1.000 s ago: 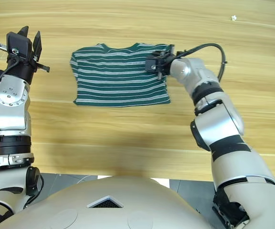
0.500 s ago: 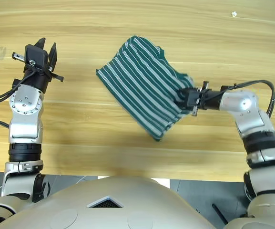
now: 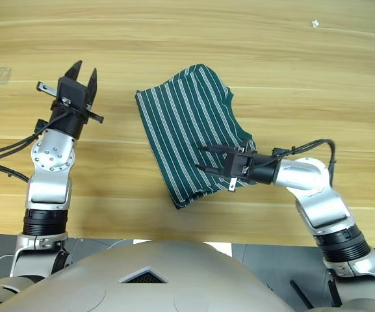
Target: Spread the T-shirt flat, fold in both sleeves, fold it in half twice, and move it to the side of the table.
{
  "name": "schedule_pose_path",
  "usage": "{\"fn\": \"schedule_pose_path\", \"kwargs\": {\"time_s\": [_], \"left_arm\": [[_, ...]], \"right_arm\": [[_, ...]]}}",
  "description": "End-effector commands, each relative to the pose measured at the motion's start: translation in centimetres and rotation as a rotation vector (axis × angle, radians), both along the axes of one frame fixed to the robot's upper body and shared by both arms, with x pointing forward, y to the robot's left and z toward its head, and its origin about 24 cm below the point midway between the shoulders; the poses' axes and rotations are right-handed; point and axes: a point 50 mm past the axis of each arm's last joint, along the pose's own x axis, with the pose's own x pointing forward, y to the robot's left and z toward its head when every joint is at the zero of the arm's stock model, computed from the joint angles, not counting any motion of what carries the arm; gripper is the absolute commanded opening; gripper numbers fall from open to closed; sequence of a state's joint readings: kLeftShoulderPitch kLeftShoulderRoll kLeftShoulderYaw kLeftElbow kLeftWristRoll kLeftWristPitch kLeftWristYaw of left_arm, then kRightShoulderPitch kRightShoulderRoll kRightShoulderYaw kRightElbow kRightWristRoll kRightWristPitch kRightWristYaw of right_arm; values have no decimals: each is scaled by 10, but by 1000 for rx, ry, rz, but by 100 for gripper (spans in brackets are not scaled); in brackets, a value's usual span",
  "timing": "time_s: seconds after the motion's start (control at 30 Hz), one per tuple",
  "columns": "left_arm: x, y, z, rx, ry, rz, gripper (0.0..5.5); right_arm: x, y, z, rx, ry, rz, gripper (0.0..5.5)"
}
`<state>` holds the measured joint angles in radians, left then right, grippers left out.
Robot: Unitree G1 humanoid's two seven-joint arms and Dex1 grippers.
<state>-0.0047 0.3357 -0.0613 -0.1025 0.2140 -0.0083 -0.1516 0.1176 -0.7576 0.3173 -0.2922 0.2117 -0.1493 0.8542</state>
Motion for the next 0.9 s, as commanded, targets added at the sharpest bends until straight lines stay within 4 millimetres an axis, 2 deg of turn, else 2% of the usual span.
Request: {"fn": "schedule_pose_path", "kwargs": {"time_s": [0.03, 0.2, 0.33, 0.4, 0.47, 0.6, 0.67, 0.73, 0.9], "left_arm": [[-1, -2, 3, 20, -13, -12, 133], [-4, 0, 4, 38, -14, -18, 133], [-5, -2, 14, 39, -50, -25, 133], [-8, -9, 31, 24, -107, -55, 133], [-12, -18, 38, 31, -133, -92, 133], [-14, -23, 32, 32, -95, -107, 133], [-13, -22, 30, 35, -87, -104, 133], [-13, -23, 30, 36, -83, -107, 133], [-14, -24, 25, 42, -62, -112, 133]], "right_arm": [[0, -7, -21, -86, 16, -30, 171], [-2, -26, -26, -339, 26, 122, 171], [-13, -23, -36, -442, 82, 257, 171], [-14, -8, -45, -443, 68, 315, 171], [-12, 8, -54, -409, 38, 329, 171], [-12, 33, -73, -353, 52, 352, 171], [-16, 46, -77, -322, 54, 390, 171], [-15, 52, -78, -307, 45, 396, 171], [-6, 50, -72, -253, 18, 327, 171]]}}
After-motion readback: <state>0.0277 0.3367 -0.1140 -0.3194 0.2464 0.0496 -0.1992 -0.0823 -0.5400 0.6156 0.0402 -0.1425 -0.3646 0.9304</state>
